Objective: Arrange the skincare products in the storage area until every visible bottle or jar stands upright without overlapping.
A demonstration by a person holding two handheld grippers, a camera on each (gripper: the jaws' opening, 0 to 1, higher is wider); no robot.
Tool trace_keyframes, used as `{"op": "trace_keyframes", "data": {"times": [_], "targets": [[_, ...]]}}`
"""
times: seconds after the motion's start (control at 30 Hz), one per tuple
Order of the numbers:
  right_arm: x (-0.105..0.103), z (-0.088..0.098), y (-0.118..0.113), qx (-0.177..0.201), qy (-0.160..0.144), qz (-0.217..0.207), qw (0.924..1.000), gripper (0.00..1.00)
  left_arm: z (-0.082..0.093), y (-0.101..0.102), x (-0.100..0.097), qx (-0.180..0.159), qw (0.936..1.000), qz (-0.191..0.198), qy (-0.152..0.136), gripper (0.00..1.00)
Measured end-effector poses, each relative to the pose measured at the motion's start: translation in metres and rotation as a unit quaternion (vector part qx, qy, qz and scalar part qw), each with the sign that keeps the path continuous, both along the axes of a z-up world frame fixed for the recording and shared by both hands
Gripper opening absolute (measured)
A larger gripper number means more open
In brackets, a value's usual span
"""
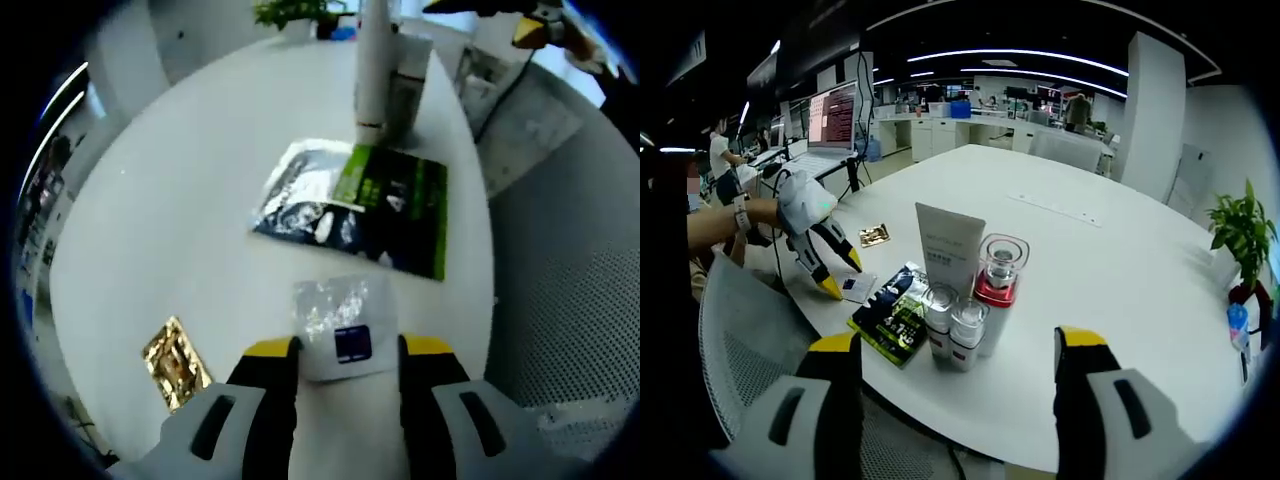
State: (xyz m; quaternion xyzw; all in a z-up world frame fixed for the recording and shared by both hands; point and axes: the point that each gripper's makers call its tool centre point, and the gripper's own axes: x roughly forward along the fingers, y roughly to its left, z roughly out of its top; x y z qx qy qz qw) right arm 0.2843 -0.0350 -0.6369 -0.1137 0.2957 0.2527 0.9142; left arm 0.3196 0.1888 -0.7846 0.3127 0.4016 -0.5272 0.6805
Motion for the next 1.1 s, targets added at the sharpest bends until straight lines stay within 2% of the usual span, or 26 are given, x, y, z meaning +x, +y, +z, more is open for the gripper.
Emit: {"op": "trace_keyframes", "data": {"times": [0.1, 0.27, 0.5, 0.7, 0.77, 1.1], "targets": [[-0.001, 0.000, -0.001, -0.001, 0.001, 0.000, 1.0000, 0.79, 0.000, -0.001, -0.002, 0.005, 0.9999, -0.016, 0.001, 0.36], [-0.001, -0.001, -0.002, -0.002, 0.002, -0.001, 1.0000, 0.79, 0.000, -0.008, -0.010, 0.016, 0.9960, -0.088, 0.001, 0.36], [-0.002, -0.002, -0.001, -0.001, 0.003, 0.000, 1.0000, 0.79, -0.001, -0.010, -0.011, 0.025, 0.9941, -0.106, 0.003, 0.36], [-0.004, -0.003, 0.001, -0.001, 0.007, 0.008, 0.9999, 0.78, -0.001, -0.009, -0.013, 0.039, 0.9893, -0.140, 0.005, 0.36], [-0.004, -0.001, 0.001, 0.001, 0.007, 0.009, 0.9999, 0.78, -0.001, -0.009, -0.015, 0.049, 0.9856, -0.162, 0.003, 0.36], [-0.003, -0.003, 0.003, 0.000, 0.010, 0.015, 0.9998, 0.78, -0.001, -0.009, -0.015, 0.058, 0.9842, -0.167, -0.001, 0.37]]}}
